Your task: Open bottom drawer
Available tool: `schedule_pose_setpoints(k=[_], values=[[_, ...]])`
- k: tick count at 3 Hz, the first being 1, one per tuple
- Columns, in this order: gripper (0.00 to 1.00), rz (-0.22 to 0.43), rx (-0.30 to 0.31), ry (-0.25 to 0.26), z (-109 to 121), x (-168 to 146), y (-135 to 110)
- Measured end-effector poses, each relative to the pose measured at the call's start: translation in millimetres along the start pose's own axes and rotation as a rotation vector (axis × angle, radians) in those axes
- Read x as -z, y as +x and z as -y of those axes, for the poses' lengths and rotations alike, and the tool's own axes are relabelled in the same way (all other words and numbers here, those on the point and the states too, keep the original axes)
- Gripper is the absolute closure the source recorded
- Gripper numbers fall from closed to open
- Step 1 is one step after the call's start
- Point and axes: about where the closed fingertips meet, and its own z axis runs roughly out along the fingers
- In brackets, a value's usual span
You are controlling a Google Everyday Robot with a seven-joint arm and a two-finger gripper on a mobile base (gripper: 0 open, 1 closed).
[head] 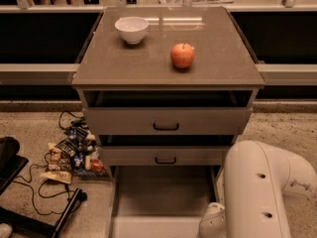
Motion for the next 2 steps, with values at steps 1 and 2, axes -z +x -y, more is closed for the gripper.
schedule_pose_setpoints(k=[1, 2], values=[[0.61, 0.000, 0.000, 0.000, 0.0, 0.0, 0.0], [0.37, 0.000, 0.000, 0.000, 0.0, 0.0, 0.0]])
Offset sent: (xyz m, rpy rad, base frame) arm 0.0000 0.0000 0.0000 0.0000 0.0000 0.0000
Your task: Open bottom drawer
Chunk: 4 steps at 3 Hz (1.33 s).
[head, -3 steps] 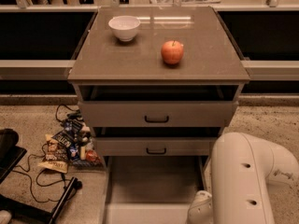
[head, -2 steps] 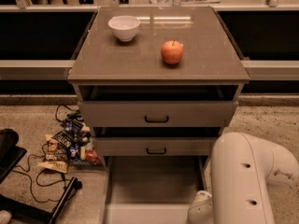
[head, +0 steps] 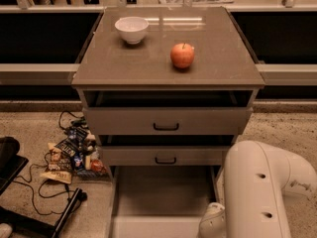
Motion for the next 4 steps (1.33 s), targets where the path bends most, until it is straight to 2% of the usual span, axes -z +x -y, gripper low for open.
schedule_pose_setpoints(k=[1, 2, 3, 4], values=[[0.14, 0.000, 0.000, 0.000, -0.1, -0.1, 0.0], [0.00, -0.001, 0.000, -0.003, -1.3, -0.9, 0.3], [0.00, -0.013, 0.035, 0.000, -6.1, 16.1, -1.6], [0.00, -0.022, 0.089, -0.006, -15.4, 53.6, -2.1]])
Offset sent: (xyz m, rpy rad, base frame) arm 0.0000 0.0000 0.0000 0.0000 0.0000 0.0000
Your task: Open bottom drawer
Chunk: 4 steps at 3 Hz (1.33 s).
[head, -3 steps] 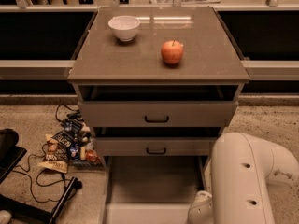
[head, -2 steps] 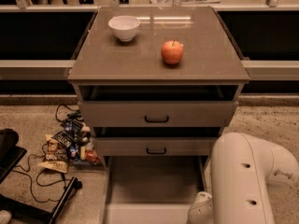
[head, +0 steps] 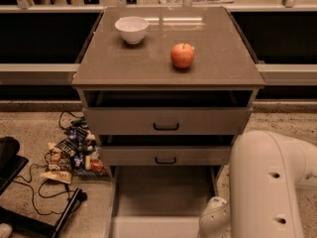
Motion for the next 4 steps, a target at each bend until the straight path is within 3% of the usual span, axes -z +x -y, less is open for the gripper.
schedule_pose_setpoints(k=[3, 4], values=[[0.00, 0.032, 0.042, -0.010, -93.6, 202.9, 61.3], [0.00, 0.036, 0.041, 0.045, -121.5, 257.5, 69.6]])
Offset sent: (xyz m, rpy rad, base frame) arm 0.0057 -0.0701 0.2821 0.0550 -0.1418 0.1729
